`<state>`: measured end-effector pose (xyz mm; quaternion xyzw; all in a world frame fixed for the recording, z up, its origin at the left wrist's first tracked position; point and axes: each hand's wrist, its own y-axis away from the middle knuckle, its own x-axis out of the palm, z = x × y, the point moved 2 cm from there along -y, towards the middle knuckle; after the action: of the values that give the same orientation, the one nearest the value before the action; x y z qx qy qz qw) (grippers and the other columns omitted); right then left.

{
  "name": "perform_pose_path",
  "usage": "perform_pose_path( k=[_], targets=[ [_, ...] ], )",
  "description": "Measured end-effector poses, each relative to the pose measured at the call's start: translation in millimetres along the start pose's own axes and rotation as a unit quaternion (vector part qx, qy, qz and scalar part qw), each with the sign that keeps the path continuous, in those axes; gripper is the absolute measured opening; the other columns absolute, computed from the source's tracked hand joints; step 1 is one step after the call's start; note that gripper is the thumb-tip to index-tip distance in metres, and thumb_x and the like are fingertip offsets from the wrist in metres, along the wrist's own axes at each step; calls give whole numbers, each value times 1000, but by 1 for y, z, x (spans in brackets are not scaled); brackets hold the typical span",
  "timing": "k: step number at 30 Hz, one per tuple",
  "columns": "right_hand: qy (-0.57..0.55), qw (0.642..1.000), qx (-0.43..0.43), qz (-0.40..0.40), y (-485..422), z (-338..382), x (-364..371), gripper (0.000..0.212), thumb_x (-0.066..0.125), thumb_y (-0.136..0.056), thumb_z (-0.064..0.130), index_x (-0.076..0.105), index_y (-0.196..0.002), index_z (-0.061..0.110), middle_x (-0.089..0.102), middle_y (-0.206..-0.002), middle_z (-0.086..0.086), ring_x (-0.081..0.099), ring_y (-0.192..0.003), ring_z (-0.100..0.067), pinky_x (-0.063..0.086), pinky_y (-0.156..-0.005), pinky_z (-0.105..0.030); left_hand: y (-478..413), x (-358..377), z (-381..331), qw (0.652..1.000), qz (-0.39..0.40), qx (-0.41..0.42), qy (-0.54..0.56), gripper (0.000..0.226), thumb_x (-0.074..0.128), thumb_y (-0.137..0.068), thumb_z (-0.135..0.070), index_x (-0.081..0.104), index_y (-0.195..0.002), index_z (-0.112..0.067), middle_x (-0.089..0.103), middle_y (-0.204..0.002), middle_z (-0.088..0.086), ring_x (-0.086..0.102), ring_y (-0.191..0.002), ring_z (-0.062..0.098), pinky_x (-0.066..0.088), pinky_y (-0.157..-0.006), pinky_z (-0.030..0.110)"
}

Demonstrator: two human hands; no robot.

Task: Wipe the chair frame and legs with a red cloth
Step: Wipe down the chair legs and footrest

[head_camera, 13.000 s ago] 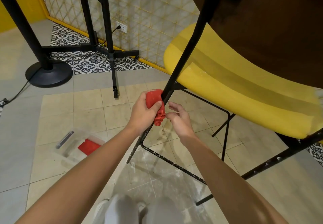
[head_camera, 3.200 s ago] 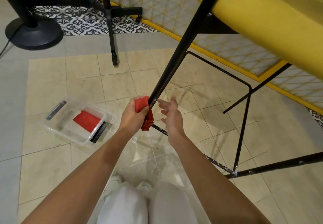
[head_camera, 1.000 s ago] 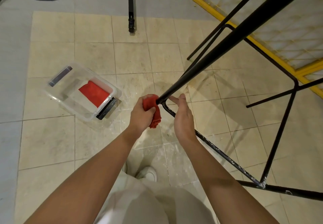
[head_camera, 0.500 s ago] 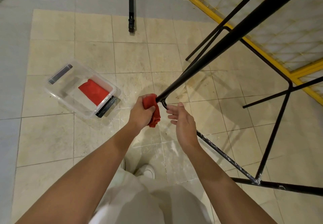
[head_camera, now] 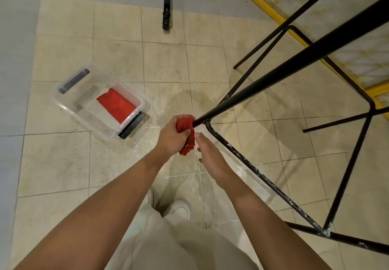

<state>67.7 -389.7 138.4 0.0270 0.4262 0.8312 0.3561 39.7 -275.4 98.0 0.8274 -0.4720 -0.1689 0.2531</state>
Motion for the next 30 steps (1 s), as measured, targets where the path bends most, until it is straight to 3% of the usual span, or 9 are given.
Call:
perform_pose_path(
  k=[5, 7, 9, 13, 17, 19, 24, 27, 30],
  targets=[
    [7, 1000, -17, 6, -3, 1, 0, 57, 29, -96, 56, 34, -144, 27, 45, -141, 5, 42, -128, -11, 33, -108, -35, 7, 1, -3, 999, -6, 27, 44, 35, 55, -88, -5, 55, -116, -25, 65, -100, 11, 62, -62, 20, 49, -48, 29],
    [8, 999, -41, 5, 1, 8, 0, 46, 27, -99, 48, 41, -138, 28, 54, -124, 9, 49, -115, -6, 36, -97, -27, 15, 5, -9, 996, -10, 52, 67, 37, 55, -88, -3, 55, -118, -25, 63, -102, 4, 63, -68, 9, 51, -51, 24],
    [3, 999, -48, 5, 7, 11, 0, 45, 26, -100, 46, 41, -137, 27, 53, -119, 10, 50, -113, -7, 37, -98, -27, 21, 7, -13, 995, -9, 61, 83, 38, 54, -89, -3, 54, -120, -25, 62, -103, -2, 62, -69, -2, 52, -55, 17],
    [5, 998, -54, 9, 16, 15, -2, 42, 24, -100, 47, 47, -130, 30, 57, -118, 8, 53, -108, -6, 38, -101, -32, 26, 6, -17, 997, -3, 40, 59, 38, 54, -90, -9, 52, -123, -28, 62, -112, 1, 64, -82, 11, 55, -59, 26],
    [7, 999, -45, 6, 25, 18, -7, 35, 22, -99, 52, 52, -110, 38, 58, -111, 9, 51, -111, -10, 38, -104, -40, 36, 0, -29, 998, 15, -11, 64, 42, 54, -93, -9, 42, -130, -25, 57, -110, 4, 65, -68, 19, 57, -52, 35],
    [4, 999, -43, 3, 30, 20, -8, 33, 22, -98, 54, 53, -100, 42, 62, -109, 8, 53, -112, -12, 38, -104, -42, 44, -3, -34, 994, 19, -34, 98, 51, 55, -93, -7, 33, -134, -27, 53, -110, 2, 66, -71, 20, 57, -53, 35],
    [-44, 999, -17, 9, 50, 30, -9, 48, 22, -98, 53, 60, -106, 24, 66, -100, 2, 58, -105, -13, 45, -97, -36, 62, -9, -43, 976, 31, -73, 202, 50, 61, -89, -11, 37, -132, -10, 56, -122, 23, 66, -83, 35, 52, -50, 34],
    [-106, 994, -9, 15, 64, 33, -9, 51, 27, -95, 58, 63, -98, 22, 68, -100, -6, 61, -103, -19, 48, -96, -39, 79, -8, -56, 967, 64, -73, 238, 42, 54, -94, -19, 42, -130, -3, 59, -118, 20, 64, -89, 27, 52, -63, 32],
    [-276, 960, -2, 52, 69, 37, -11, 57, 35, -90, 62, 60, -116, 17, 66, -115, -13, 62, -110, -25, 48, -96, -46, 89, -7, -67, 980, 79, -56, 176, 41, 49, -96, -33, 46, -126, -6, 62, -117, 14, 63, -101, 24, 51, -87, 36]
  ],
)
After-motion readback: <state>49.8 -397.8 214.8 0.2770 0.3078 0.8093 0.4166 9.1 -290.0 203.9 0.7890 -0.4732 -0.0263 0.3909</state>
